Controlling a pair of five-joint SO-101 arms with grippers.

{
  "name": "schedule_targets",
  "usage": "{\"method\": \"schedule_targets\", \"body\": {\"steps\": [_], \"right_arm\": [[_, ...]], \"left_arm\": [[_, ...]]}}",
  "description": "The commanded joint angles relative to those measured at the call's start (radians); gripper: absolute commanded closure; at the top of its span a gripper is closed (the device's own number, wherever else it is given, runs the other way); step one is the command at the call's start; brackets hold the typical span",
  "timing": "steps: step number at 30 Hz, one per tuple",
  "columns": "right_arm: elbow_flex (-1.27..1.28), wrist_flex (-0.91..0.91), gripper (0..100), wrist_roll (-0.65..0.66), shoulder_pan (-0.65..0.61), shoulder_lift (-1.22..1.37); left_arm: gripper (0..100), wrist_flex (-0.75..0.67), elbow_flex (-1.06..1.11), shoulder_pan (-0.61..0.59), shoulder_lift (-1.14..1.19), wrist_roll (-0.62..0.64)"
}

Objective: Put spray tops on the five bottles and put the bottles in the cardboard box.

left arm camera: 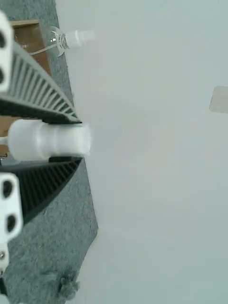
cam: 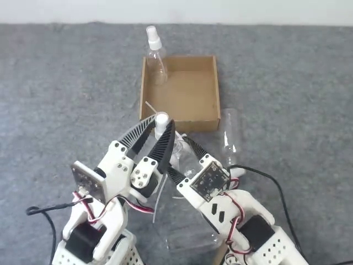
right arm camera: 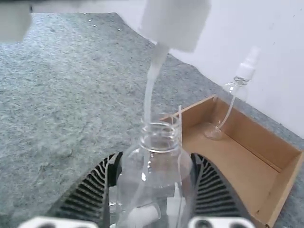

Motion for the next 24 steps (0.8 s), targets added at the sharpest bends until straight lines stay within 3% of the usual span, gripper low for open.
{"method": "schedule_targets", "body": {"steps": [1, 6, 17, 24], "right_arm": [[-0.02, -0.022, 91.9, 0.005, 0.044, -0.059], [-0.028, 0.064, 91.9, 0.003, 0.042, -0.148], [-0.021, 0.067, 91.9, 0.003, 0.048, -0.139], [-0.02, 0.068, 91.9, 0.003, 0.044, -0.139]], "left_arm": [[97, 0.025, -0.016, 0.008, -0.015, -0.009], [91, 0.034, -0.01, 0.008, -0.014, -0.009], [90, 0.094, -0.031, 0.021, -0.015, -0.009], [83, 0.12, -0.035, 0.061, -0.015, -0.009]]}}
